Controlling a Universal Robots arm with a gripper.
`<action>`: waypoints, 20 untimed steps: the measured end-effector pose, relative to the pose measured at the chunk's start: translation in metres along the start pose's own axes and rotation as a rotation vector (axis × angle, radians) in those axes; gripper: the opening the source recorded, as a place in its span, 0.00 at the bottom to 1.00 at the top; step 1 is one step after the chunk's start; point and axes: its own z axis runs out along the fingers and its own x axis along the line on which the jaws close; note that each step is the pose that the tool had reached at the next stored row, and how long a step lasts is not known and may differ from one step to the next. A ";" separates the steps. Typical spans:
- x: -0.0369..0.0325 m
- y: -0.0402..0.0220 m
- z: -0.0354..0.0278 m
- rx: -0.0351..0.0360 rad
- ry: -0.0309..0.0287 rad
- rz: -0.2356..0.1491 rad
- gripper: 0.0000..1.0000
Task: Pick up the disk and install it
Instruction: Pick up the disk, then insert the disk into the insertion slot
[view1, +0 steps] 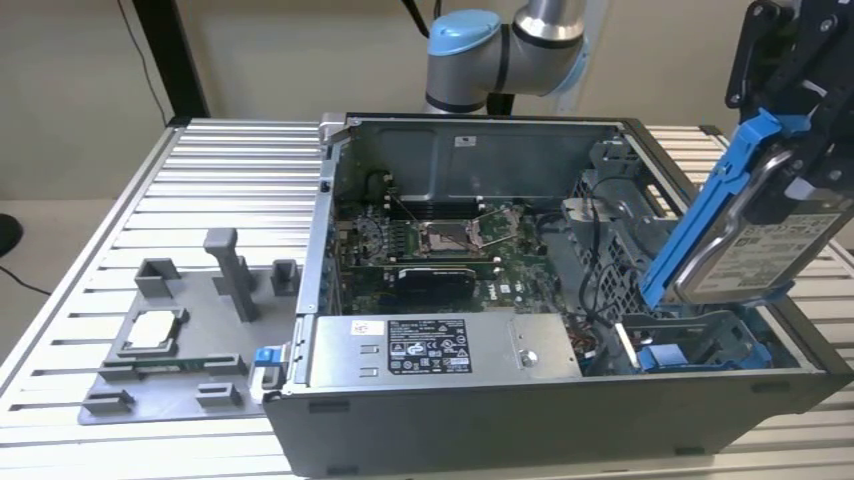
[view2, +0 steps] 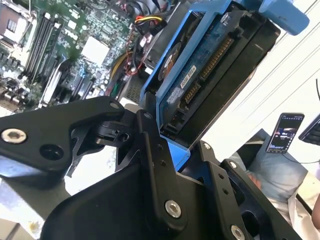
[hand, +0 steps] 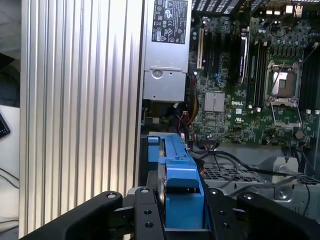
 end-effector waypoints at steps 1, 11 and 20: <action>0.0007 -0.0001 0.0012 -0.0003 0.0001 0.000 0.00; 0.0034 -0.0029 0.0189 -0.0006 -0.0007 0.000 0.00; 0.0037 -0.0070 0.0341 -0.0005 -0.0010 0.000 0.00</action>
